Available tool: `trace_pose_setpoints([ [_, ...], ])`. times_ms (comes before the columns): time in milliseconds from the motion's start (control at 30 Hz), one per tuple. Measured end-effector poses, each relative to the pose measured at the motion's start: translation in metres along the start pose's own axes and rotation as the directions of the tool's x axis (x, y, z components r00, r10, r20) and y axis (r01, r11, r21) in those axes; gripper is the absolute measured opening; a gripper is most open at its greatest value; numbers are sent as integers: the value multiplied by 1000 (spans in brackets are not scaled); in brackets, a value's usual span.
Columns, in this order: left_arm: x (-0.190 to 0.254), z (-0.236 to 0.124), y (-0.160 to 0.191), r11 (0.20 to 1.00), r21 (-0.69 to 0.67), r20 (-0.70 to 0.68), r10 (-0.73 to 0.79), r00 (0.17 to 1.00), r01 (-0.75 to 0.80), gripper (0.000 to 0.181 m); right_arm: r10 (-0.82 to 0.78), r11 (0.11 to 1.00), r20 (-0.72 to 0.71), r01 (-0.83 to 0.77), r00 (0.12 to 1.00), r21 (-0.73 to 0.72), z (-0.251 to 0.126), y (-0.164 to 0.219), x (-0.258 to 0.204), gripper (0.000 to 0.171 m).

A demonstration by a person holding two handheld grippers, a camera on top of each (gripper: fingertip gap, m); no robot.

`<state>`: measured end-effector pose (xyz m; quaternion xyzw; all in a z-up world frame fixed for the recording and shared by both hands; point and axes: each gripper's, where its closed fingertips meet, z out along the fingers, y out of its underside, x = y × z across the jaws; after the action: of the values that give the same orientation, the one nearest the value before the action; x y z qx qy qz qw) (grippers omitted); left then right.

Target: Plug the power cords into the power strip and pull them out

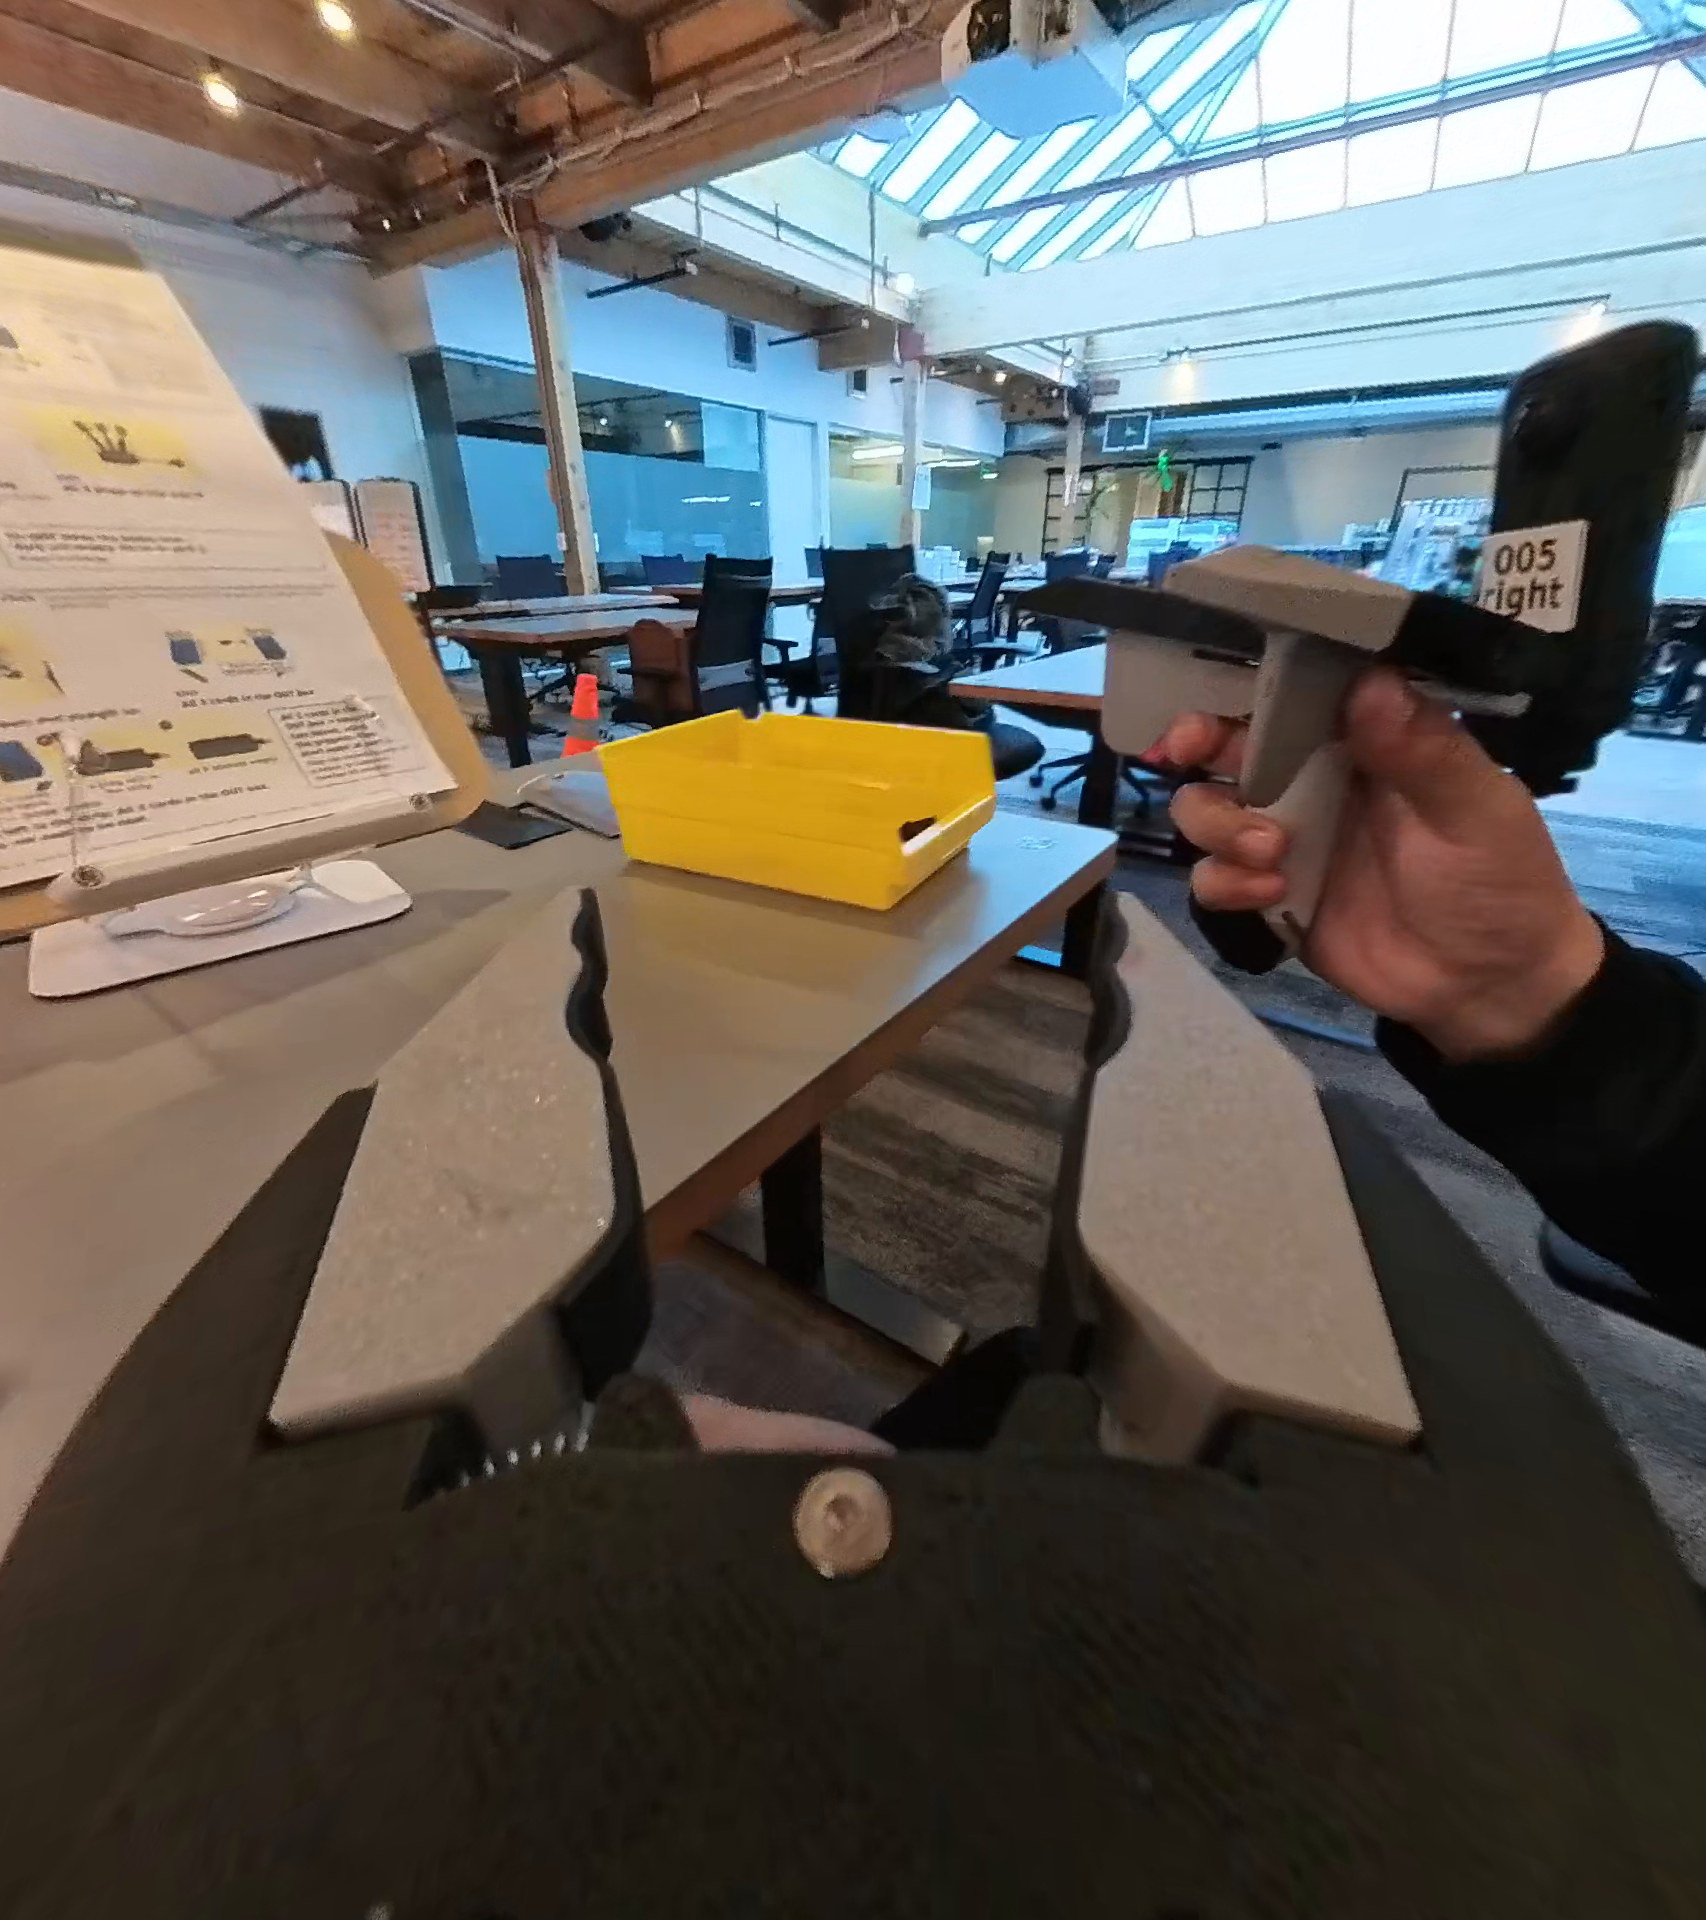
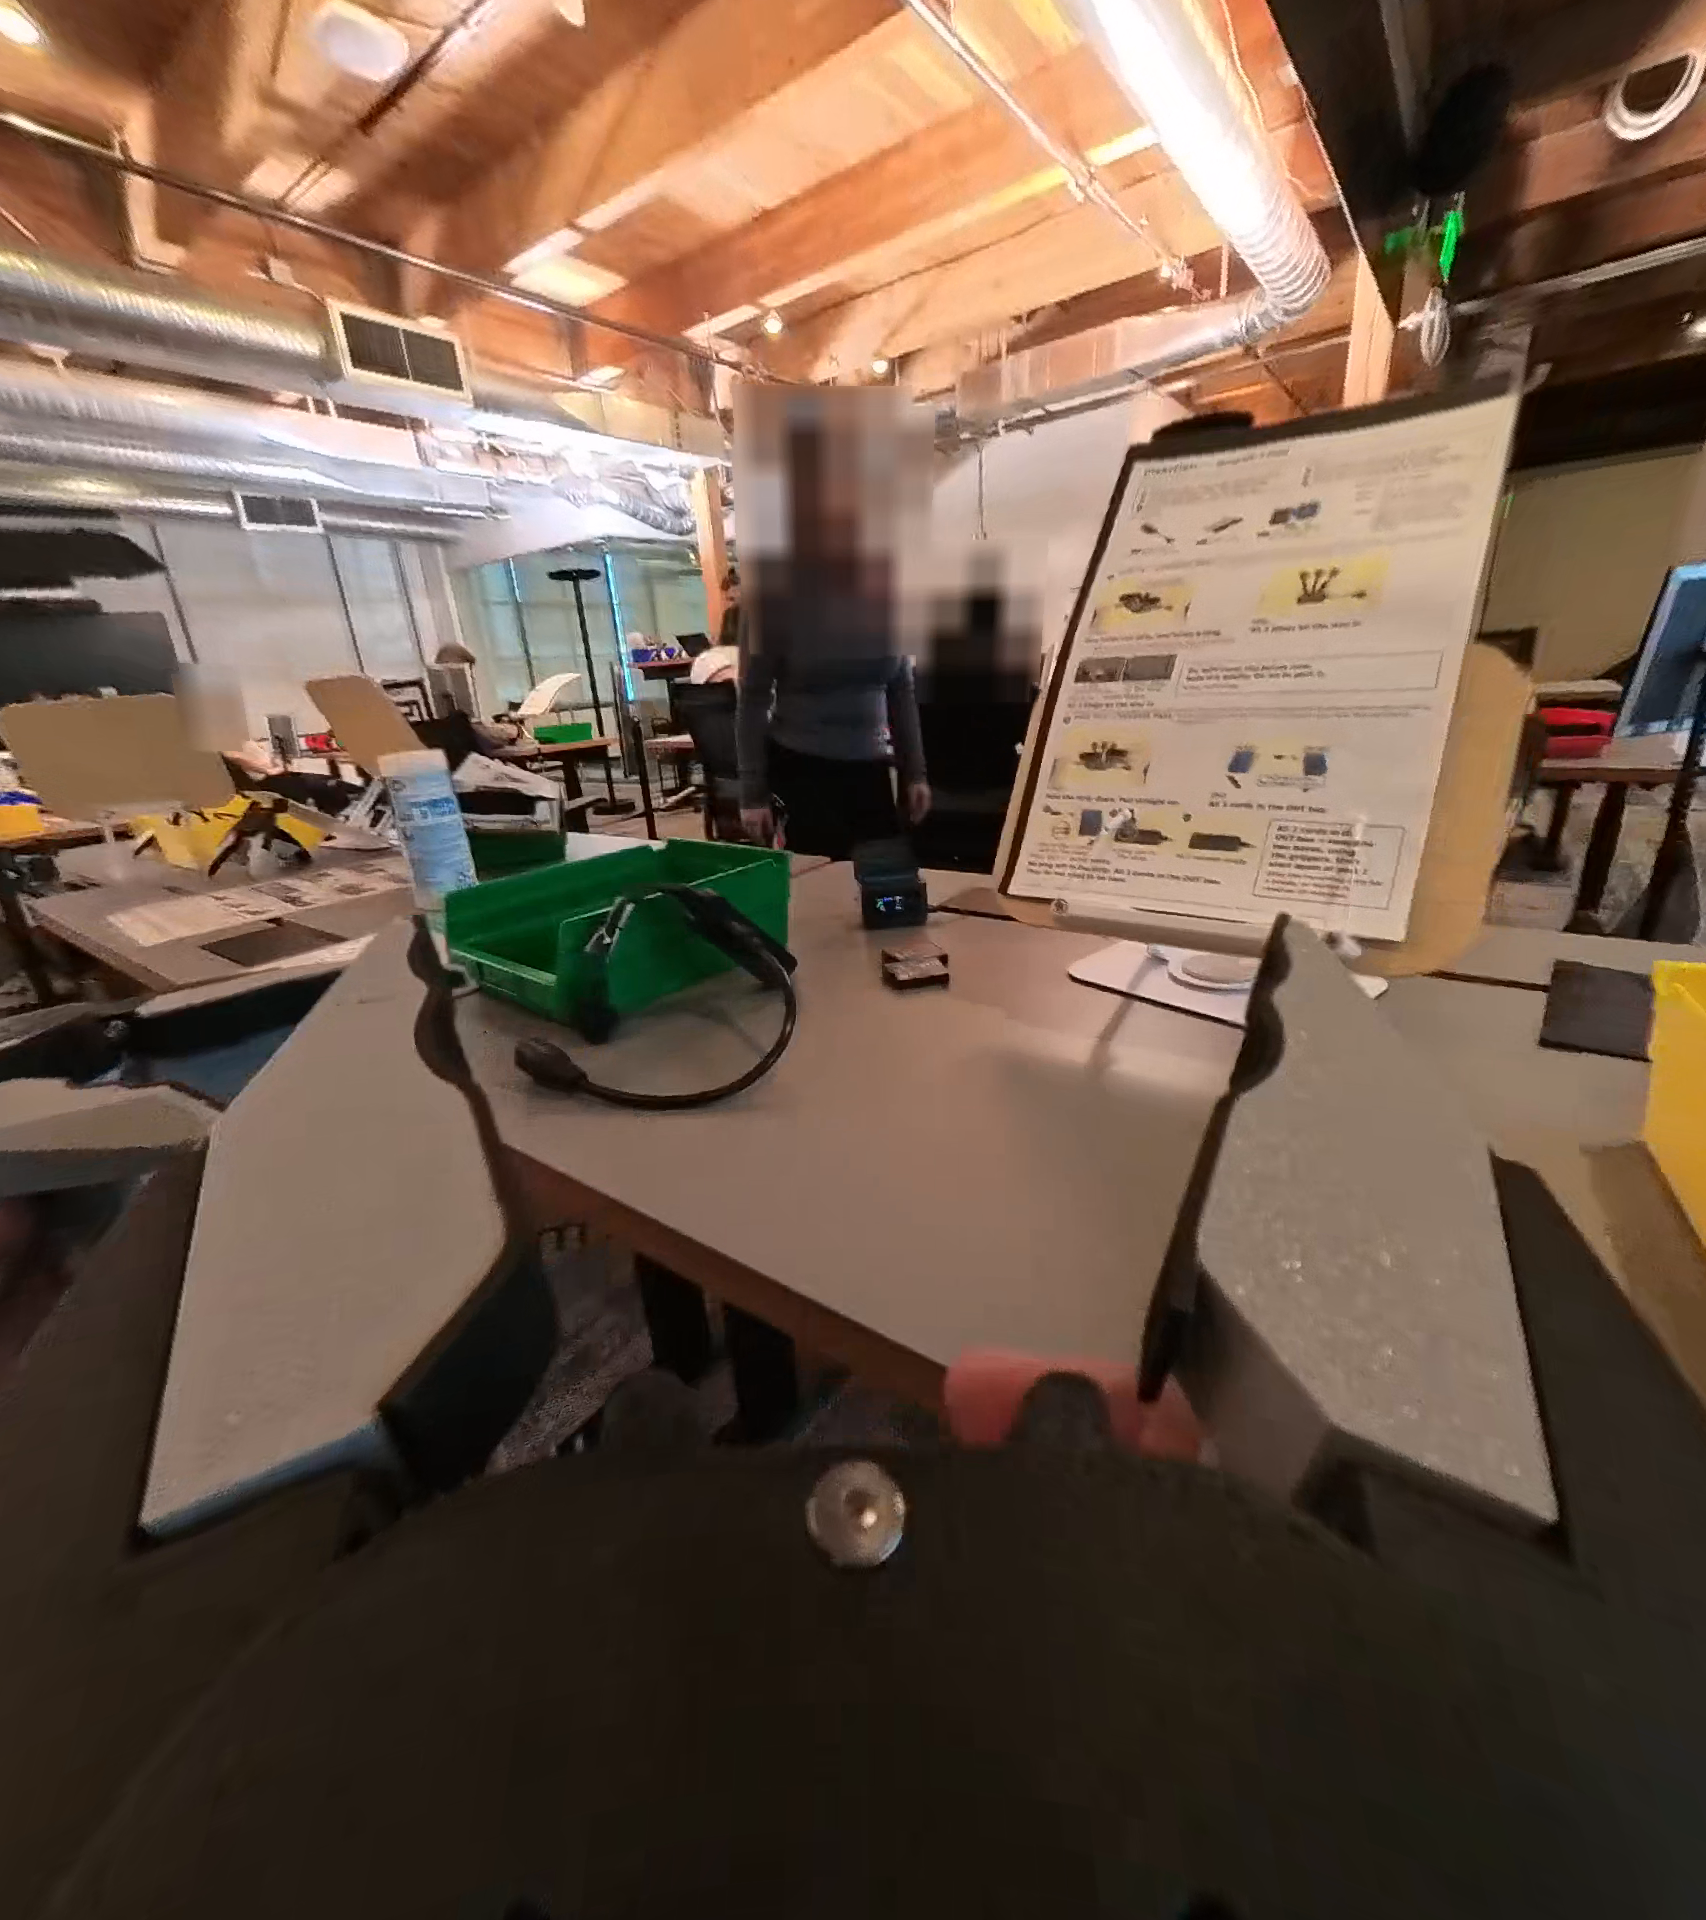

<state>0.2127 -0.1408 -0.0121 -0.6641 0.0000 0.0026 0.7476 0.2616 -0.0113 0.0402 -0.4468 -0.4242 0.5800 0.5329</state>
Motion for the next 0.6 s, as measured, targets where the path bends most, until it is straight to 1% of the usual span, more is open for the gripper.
trace_pose_setpoints([
  [133,20,-13,-21,999,44,15,-1,1000,0,89,-14,998,-12,14,1000,63,-27,-27,-9,147],
  [200,24,-19,-31,997,75,31,-11,999,9,87,-22,995,-15,24,1000,94,-36,-40,-14,147],
  [300,24,-26,-41,994,106,41,-31,999,26,85,-75,989,-40,80,996,127,-44,-54,-16,146],
  [433,15,-34,-39,994,110,88,-19,996,9,85,-135,981,-87,146,987,130,-47,-59,-10,146],
  [600,6,-38,-27,999,49,110,4,994,-9,85,-111,984,-104,124,988,129,-45,-59,-2,146],
])
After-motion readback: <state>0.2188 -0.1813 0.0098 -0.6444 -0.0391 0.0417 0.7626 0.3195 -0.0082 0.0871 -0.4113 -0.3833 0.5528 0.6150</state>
